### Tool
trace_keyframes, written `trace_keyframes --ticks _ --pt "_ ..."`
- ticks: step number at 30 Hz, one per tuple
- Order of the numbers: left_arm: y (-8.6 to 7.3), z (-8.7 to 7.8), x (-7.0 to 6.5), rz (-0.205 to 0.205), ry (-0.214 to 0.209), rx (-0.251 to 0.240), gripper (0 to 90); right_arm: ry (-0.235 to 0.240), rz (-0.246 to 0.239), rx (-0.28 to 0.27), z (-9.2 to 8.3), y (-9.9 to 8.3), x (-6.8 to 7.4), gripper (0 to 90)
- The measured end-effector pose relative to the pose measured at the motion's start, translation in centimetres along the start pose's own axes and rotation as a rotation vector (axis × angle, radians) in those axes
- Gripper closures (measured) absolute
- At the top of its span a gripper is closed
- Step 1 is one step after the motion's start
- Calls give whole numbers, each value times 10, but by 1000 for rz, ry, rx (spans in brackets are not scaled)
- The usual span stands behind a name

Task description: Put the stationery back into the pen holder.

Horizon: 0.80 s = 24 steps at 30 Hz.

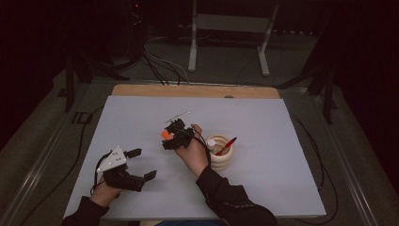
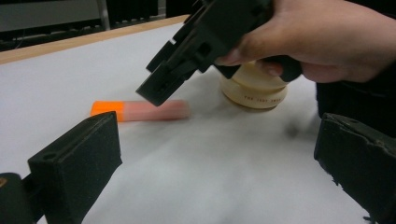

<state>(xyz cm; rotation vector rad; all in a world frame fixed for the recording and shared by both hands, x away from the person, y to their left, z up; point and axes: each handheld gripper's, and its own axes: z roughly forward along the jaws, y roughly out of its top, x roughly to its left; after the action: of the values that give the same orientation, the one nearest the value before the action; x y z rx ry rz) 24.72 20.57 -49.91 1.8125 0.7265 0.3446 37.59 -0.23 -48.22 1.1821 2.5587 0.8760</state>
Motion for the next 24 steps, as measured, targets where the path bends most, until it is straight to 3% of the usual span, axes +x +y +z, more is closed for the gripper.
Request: trace_keyframes --ticks 11,14,24 --pt "0 1 -1 4 -6 2 12 -61 -27 128 20 14 -2 463" --pt "0 2 -1 4 -7 5 12 -36 -12 163 25 17 -4 493" --pt "1 1 -3 12 -10 2 12 -68 -41 258 38 23 -10 570"
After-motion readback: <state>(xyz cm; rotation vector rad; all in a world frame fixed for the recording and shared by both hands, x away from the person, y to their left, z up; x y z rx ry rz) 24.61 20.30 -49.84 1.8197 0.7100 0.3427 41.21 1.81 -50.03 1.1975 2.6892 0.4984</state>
